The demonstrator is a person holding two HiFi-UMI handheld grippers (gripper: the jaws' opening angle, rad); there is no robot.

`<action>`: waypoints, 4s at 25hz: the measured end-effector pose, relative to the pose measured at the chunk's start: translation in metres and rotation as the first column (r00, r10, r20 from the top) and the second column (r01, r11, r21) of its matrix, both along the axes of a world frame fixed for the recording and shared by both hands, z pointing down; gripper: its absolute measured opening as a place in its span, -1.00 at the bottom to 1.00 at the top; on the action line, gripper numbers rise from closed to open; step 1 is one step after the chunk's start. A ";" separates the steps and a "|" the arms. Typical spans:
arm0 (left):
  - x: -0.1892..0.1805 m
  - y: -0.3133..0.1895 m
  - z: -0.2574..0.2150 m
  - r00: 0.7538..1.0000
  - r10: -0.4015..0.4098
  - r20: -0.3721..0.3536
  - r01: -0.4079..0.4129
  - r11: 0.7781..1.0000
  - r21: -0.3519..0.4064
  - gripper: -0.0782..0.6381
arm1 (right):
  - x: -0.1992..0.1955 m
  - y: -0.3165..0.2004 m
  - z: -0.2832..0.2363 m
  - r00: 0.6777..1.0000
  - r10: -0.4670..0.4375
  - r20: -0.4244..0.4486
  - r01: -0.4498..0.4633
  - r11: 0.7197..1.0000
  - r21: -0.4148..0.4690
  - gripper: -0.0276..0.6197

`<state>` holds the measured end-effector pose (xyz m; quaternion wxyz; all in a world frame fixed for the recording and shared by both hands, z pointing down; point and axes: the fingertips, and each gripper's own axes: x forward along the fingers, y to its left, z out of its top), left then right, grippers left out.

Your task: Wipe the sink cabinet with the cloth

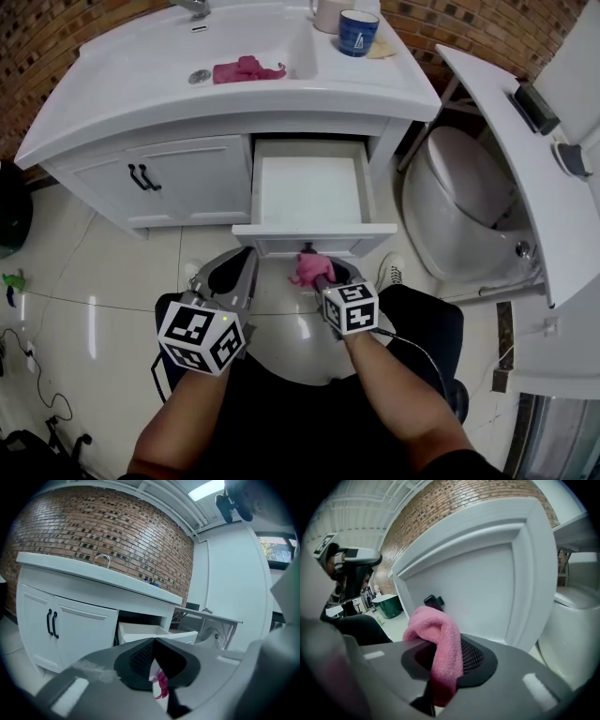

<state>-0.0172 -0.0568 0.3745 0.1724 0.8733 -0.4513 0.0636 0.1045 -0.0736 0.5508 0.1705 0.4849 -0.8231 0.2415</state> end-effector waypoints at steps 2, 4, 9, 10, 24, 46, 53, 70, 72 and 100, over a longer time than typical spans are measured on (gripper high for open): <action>0.006 0.001 0.000 1.000 0.013 0.002 -0.013 1.000 0.001 -0.76 | 0.015 0.000 -0.002 1.000 0.029 -0.004 -0.029 1.000 0.000 -0.66; 0.011 0.002 0.000 1.000 0.022 0.004 -0.022 1.000 0.002 -0.76 | 0.029 0.000 -0.003 0.998 0.059 -0.004 -0.059 0.998 -0.004 -0.66; 0.025 0.003 -0.001 0.999 0.040 0.003 -0.040 0.999 0.005 -0.76 | 0.060 0.000 -0.008 0.993 0.121 0.013 -0.121 0.993 -0.002 -0.66; 0.027 0.004 -0.002 0.999 0.045 0.003 -0.045 0.999 0.005 -0.76 | 0.066 0.000 -0.010 0.991 0.133 0.016 -0.133 0.991 -0.001 -0.66; 0.037 0.005 -0.004 0.999 0.050 -0.005 -0.050 0.999 0.010 -0.76 | 0.124 0.008 -0.016 0.971 0.237 -0.003 -0.237 0.971 -0.002 -0.66; 0.042 0.005 -0.004 0.998 0.056 -0.020 -0.056 0.998 0.004 -0.76 | 0.121 0.026 -0.045 0.980 0.200 -0.001 -0.200 0.980 0.017 -0.66; 0.047 0.014 -0.018 0.995 0.100 -0.011 -0.100 0.995 0.007 -0.76 | 0.086 0.039 -0.107 0.981 0.127 0.144 -0.135 0.989 0.052 -0.66; 0.009 0.072 -0.101 0.994 0.097 -0.042 -0.093 0.992 0.087 -0.76 | 0.052 0.101 -0.271 0.967 -0.042 0.252 -0.023 0.968 0.248 -0.66; -0.003 0.075 -0.108 0.997 0.064 -0.032 -0.060 0.992 0.107 -0.76 | 0.048 0.112 -0.282 0.970 -0.059 0.237 -0.011 0.959 0.283 -0.66; -0.004 0.104 -0.092 0.996 0.087 -0.022 -0.085 0.994 0.069 -0.76 | 0.064 0.158 -0.267 0.974 -0.016 0.224 -0.040 0.969 0.244 -0.66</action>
